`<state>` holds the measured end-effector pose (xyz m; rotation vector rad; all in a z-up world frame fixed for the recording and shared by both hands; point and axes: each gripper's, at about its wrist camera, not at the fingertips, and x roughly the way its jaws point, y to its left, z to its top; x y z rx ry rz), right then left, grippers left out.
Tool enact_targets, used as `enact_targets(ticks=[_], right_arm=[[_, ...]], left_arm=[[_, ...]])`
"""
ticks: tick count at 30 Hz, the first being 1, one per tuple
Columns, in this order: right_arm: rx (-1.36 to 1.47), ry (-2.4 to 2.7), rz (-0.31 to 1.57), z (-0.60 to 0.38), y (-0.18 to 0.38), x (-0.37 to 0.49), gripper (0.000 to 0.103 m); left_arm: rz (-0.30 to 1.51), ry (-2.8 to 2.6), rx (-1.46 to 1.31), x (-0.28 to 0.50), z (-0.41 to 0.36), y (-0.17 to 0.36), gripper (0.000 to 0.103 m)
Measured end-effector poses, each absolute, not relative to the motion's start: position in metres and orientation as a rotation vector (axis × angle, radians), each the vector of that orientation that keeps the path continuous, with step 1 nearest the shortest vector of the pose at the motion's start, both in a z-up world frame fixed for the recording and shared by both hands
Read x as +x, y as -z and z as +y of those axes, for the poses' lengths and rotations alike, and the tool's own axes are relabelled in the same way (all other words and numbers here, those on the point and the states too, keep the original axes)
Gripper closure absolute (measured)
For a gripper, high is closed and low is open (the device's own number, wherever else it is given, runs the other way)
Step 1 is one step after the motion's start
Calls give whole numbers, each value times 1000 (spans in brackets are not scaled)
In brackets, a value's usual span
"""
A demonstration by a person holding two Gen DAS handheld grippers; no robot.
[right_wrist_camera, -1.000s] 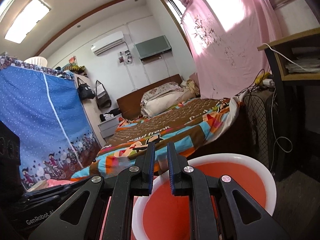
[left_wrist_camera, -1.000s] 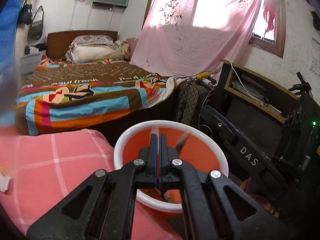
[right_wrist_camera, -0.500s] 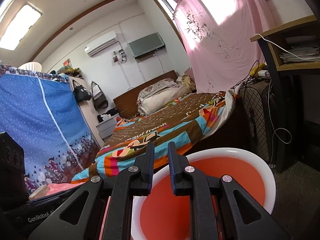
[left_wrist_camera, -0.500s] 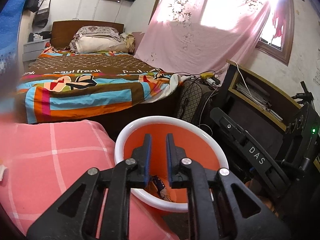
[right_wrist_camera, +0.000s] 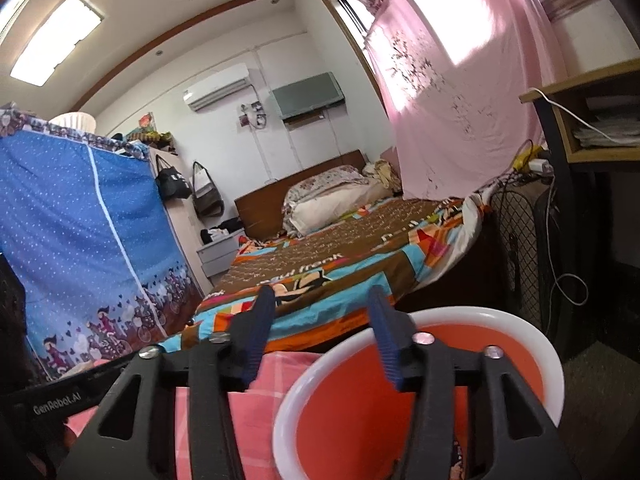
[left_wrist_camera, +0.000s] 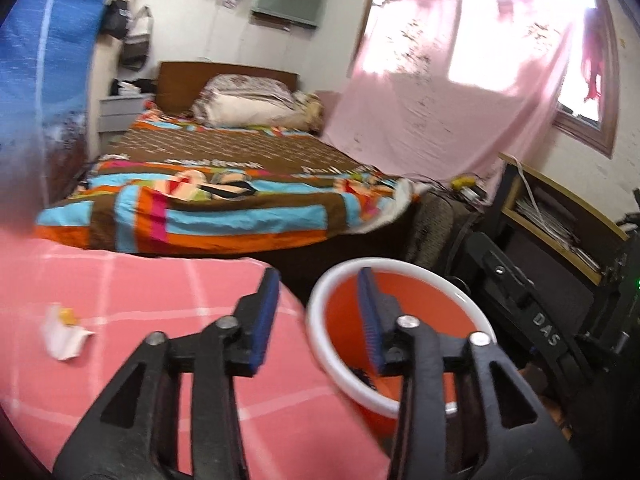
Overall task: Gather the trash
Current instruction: 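Move both tools away from the bucket over the bedspread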
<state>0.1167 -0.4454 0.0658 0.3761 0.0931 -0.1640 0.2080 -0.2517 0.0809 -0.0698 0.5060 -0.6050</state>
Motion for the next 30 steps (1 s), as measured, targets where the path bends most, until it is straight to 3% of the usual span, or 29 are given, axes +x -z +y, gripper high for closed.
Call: enact_targets(ticks=[2,6,10,11,13,30], right_arm=[[358,152,80,-437,-68,117,53],[342,122,48,-423,-72,118,28],[319,95,26,-406,-75,120,19],[308,88,19,-401,-76,120,17],[288,80,10,-392,-77,120,0],[144,-70,-105,-305,-82,124,0]], left_arm=[[480,561,-83,207,-237,-84,46],[424,487,-99,199,-213,-89,22],[346,379,-122,189,-183,-93,0],[325,349,-130,186,-175,-93,0],[295,308,-141,181,-160,-93,0],[176,57,-138,161,-51,-89,0]])
